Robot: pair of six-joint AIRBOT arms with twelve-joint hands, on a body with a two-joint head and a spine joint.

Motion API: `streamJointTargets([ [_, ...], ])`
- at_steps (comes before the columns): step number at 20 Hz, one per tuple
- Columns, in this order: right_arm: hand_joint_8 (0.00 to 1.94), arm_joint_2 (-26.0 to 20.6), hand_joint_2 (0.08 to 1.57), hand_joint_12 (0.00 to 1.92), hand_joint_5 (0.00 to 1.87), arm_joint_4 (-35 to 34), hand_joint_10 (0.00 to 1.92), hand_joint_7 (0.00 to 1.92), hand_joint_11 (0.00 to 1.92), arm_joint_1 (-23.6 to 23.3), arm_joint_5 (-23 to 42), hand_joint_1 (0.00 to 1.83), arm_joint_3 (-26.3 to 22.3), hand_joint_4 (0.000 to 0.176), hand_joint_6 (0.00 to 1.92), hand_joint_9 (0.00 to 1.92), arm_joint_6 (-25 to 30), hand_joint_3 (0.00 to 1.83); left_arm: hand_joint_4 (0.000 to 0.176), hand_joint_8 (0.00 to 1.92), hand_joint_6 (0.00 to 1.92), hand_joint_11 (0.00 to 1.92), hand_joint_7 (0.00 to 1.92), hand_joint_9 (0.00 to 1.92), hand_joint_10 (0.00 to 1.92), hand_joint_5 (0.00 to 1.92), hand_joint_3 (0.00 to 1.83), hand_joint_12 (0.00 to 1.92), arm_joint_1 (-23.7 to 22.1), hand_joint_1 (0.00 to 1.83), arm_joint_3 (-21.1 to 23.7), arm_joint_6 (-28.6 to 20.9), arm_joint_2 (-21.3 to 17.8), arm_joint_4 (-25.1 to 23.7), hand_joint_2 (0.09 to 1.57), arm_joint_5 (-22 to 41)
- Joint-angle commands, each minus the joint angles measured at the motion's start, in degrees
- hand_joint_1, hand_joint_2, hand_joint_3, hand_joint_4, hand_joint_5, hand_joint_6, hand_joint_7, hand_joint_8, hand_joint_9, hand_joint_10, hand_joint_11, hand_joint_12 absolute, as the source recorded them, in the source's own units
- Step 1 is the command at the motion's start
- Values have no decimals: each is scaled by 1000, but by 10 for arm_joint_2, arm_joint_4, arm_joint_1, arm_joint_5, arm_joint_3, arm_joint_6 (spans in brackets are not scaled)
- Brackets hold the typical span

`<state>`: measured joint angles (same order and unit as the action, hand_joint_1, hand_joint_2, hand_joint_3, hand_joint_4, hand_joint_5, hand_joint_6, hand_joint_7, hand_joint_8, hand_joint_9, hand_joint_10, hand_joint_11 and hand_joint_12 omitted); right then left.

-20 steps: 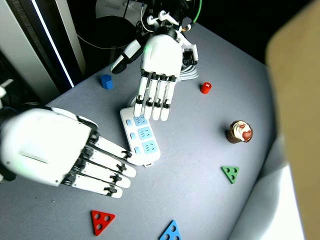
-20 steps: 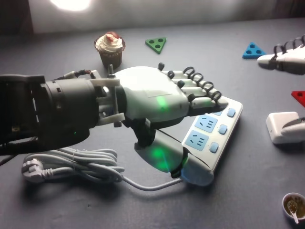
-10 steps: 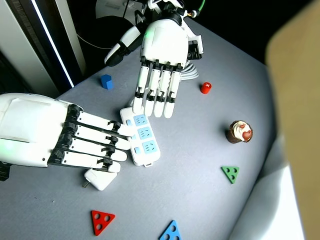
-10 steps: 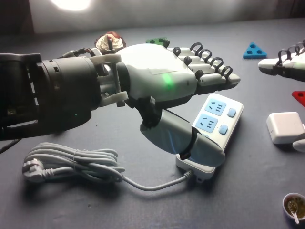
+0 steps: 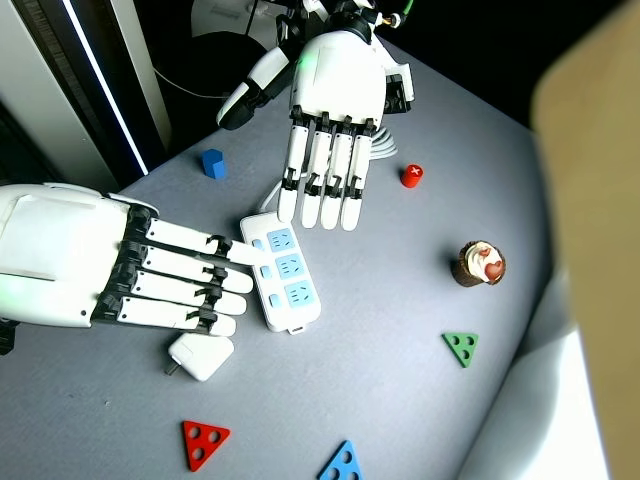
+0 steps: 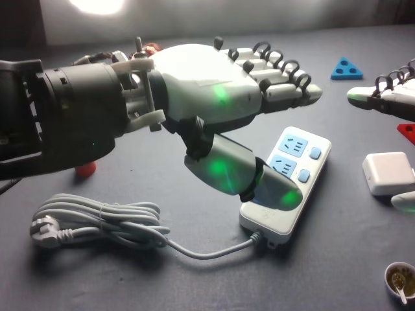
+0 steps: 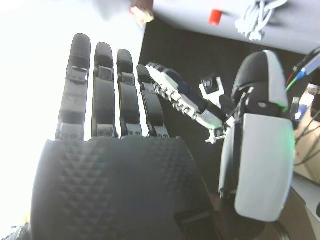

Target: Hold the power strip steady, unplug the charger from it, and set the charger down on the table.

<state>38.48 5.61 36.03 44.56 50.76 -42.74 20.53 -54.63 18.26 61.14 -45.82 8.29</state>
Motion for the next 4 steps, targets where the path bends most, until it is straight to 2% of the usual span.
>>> streamJointTargets([
  [1, 5, -4, 986, 500, 201, -11, 5, 328, 224, -2, 53, 556, 2, 0, 6, 361, -3, 0, 0, 0, 0, 0, 0, 1, 0, 0, 5, 0, -7, 0, -2, -1, -4, 5, 994, 45],
  [4, 4, -2, 980, 504, 203, -11, 6, 333, 216, -2, 48, 543, 5, 0, 1, 362, -4, 0, 0, 0, 0, 0, 0, 0, 0, 0, 1, 0, -7, 0, -1, -1, -4, 5, 988, 45],
])
